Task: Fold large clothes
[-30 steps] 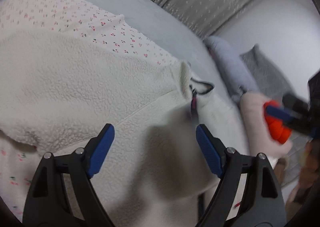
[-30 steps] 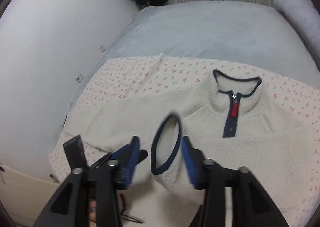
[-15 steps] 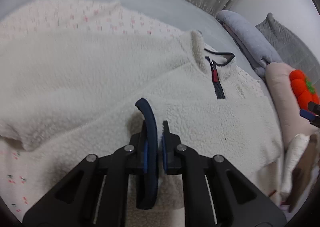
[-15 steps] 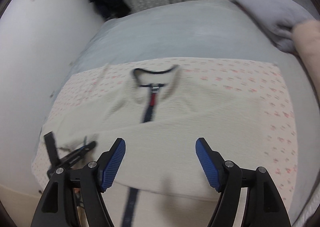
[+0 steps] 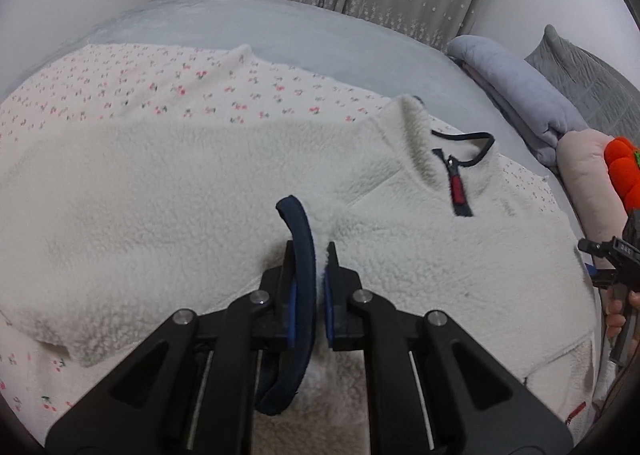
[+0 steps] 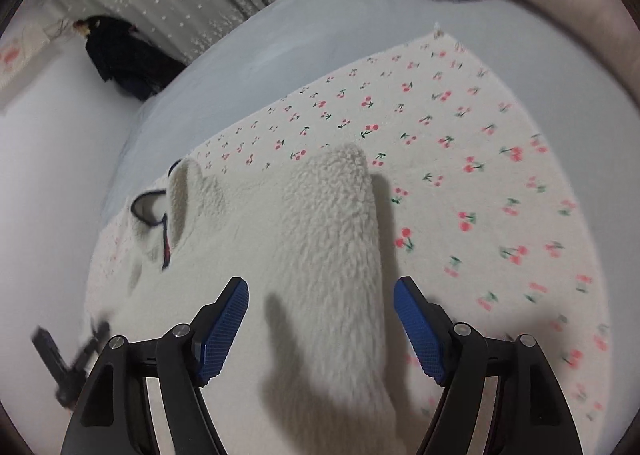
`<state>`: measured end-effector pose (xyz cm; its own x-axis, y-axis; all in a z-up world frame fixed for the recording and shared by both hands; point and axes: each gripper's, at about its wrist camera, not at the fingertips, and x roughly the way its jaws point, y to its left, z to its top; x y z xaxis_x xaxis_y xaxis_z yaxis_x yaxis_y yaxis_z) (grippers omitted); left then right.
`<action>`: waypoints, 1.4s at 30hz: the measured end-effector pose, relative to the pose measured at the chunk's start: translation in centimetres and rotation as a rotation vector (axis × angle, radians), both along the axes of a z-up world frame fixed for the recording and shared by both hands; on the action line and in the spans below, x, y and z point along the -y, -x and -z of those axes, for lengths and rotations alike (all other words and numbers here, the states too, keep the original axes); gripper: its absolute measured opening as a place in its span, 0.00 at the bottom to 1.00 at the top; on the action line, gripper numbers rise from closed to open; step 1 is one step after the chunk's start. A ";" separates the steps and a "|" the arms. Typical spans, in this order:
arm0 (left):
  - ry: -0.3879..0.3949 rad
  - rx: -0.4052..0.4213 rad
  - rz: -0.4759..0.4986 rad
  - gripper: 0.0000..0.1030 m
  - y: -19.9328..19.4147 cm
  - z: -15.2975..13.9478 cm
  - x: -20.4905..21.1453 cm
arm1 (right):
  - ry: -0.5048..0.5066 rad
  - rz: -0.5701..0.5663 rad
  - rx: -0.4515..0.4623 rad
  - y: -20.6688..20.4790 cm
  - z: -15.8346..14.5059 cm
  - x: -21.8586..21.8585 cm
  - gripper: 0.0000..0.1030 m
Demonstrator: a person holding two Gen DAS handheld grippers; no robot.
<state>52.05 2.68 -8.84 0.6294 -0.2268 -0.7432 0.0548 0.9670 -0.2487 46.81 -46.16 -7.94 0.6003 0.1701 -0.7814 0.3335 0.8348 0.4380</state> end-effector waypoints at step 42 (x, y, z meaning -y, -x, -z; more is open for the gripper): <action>-0.110 -0.052 -0.168 0.89 9.4 -3.9 -10.6 | 0.449 -0.155 0.033 11.8 -6.1 -16.6 0.82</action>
<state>42.66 13.30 -4.96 0.6117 -0.0373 -0.7902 -0.1195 0.9831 -0.1389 35.07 -29.60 -1.88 0.6203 -0.0904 -0.7791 0.1820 0.9828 0.0309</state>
